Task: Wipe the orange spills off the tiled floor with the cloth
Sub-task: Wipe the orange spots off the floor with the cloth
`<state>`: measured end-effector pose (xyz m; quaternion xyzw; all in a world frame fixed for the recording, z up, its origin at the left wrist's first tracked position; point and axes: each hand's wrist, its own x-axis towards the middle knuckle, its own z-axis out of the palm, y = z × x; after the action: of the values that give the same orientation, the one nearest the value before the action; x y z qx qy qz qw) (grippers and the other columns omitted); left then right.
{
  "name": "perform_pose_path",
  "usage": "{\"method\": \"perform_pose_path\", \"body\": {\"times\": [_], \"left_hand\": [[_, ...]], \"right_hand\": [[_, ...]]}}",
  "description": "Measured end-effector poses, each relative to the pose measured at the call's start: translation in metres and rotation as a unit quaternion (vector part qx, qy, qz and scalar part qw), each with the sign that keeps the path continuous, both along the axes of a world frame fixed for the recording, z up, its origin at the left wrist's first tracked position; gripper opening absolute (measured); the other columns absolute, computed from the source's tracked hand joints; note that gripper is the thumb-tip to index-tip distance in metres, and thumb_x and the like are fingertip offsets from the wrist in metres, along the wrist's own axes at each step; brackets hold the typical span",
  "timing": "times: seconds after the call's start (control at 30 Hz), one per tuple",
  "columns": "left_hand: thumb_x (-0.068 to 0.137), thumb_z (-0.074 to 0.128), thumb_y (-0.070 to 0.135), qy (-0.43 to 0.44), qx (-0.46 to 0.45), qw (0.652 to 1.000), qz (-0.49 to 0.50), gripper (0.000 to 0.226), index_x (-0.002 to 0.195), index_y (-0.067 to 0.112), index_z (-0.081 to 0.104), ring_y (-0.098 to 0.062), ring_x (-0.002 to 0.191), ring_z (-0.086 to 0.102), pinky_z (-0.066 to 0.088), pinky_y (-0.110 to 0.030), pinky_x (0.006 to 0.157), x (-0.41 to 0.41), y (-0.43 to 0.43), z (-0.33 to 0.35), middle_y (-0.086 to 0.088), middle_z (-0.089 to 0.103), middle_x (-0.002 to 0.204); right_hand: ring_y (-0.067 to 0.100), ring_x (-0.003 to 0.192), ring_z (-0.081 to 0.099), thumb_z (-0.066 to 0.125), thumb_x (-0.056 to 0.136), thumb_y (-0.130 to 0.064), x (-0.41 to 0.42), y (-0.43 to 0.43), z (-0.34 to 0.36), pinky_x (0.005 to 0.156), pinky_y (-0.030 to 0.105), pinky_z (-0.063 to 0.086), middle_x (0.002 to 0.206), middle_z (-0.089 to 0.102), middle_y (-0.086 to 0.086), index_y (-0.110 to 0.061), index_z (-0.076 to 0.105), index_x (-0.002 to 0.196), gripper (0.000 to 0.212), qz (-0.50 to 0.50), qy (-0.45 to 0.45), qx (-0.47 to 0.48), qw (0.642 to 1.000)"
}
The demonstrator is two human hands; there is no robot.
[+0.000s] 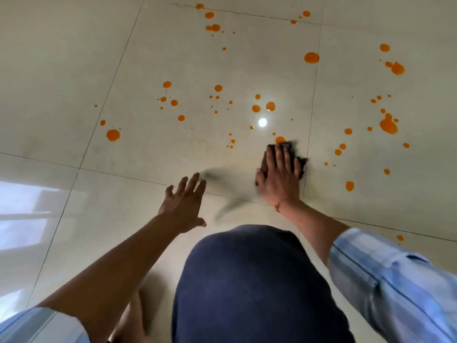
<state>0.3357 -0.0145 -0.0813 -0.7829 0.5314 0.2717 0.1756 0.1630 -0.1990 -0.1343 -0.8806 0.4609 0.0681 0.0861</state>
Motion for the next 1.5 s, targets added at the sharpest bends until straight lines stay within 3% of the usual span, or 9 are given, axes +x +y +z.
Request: {"method": "perform_pose_path", "body": {"times": [0.2,0.43,0.63,0.8,1.0,1.23,1.37,1.43,1.5], "left_hand": [[0.071,0.075,0.056,0.018,-0.017,0.999,-0.037,0.12,0.152,0.018,-0.004,-0.031,0.147,-0.003,0.015,-0.054,0.114,0.012,-0.053,-0.004,-0.006,-0.015,0.16],[0.063,0.074,0.066,0.005,-0.042,0.996,-0.075,0.13,0.152,0.016,-0.007,-0.03,0.147,-0.004,0.016,-0.048,0.116,0.03,-0.05,-0.02,-0.007,-0.02,0.159],[0.054,0.07,0.076,-0.014,-0.068,0.997,-0.018,0.134,0.152,0.014,0.004,-0.026,0.146,0.003,0.01,-0.045,0.118,0.069,-0.047,-0.016,-0.008,-0.005,0.16],[0.061,0.064,0.078,-0.034,-0.06,0.993,-0.098,0.126,0.152,0.015,0.004,-0.025,0.145,0.008,0.007,-0.041,0.118,0.1,-0.033,-0.016,-0.008,-0.002,0.16],[0.076,0.051,0.076,-0.115,0.008,0.966,-0.231,0.112,0.152,0.009,0.003,-0.031,0.146,0.005,0.002,-0.047,0.116,0.142,-0.012,-0.002,-0.011,0.001,0.16],[0.084,0.041,0.074,-0.13,-0.01,0.946,-0.296,0.1,0.152,0.009,0.006,-0.032,0.147,0.003,-0.005,-0.049,0.115,0.191,0.007,-0.009,-0.009,0.005,0.161],[0.088,0.036,0.07,-0.115,-0.037,0.95,-0.287,0.093,0.152,0.009,0.009,-0.032,0.147,0.001,-0.007,-0.049,0.115,0.211,0.008,-0.011,-0.01,0.006,0.161],[0.088,0.027,0.073,-0.118,-0.051,0.955,-0.267,0.093,0.152,0.008,0.01,-0.033,0.147,0.001,-0.007,-0.05,0.115,0.224,0.008,-0.012,-0.011,0.007,0.161],[0.084,0.023,0.078,-0.118,-0.057,0.962,-0.241,0.099,0.152,0.007,0.012,-0.033,0.147,0.001,-0.005,-0.051,0.115,0.24,0.004,-0.012,-0.012,0.007,0.161]], "right_hand": [[0.024,0.147,0.027,0.041,0.087,-0.044,-0.048,0.046,-0.004,0.118,0.047,0.016,0.159,0.03,0.006,-0.019,0.034,0.151,0.068,0.156,0.004,0.012,0.988],[0.026,0.147,0.021,0.031,0.089,-0.045,0.05,-0.061,-0.004,0.118,0.047,0.013,0.159,0.028,0.009,-0.016,0.029,0.151,0.069,-0.069,-0.039,-0.026,0.997],[0.023,0.148,0.022,0.041,0.089,-0.046,0.002,0.015,-0.012,0.118,0.05,0.018,0.16,0.028,0.006,-0.018,0.029,0.152,0.07,0.175,-0.055,-0.008,0.983],[0.025,0.149,0.019,0.032,0.089,-0.046,0.085,-0.031,-0.005,0.119,0.047,0.014,0.16,0.027,0.007,-0.016,0.027,0.153,0.07,0.019,-0.026,-0.033,0.999],[0.021,0.15,0.015,0.04,0.089,-0.049,0.073,0.049,-0.009,0.12,0.047,0.014,0.162,0.023,0.004,-0.021,0.026,0.153,0.071,0.316,-0.039,0.025,0.948],[0.023,0.149,0.017,0.038,0.09,-0.052,0.178,-0.013,-0.008,0.119,0.048,0.012,0.161,0.025,0.006,-0.018,0.029,0.152,0.071,0.296,-0.014,-0.022,0.955],[0.025,0.149,0.019,0.035,0.089,-0.053,0.179,-0.001,-0.011,0.119,0.05,0.016,0.161,0.024,0.007,-0.017,0.027,0.152,0.073,0.453,0.008,-0.002,0.891],[0.025,0.148,0.021,0.03,0.088,-0.052,0.195,-0.01,-0.009,0.118,0.049,0.015,0.16,0.027,0.007,-0.018,0.029,0.152,0.072,0.397,0.0,-0.006,0.918],[0.024,0.149,0.018,0.03,0.089,-0.051,0.237,-0.014,-0.01,0.118,0.048,0.012,0.161,0.025,0.006,-0.018,0.027,0.153,0.072,0.224,-0.018,-0.017,0.974]]}}
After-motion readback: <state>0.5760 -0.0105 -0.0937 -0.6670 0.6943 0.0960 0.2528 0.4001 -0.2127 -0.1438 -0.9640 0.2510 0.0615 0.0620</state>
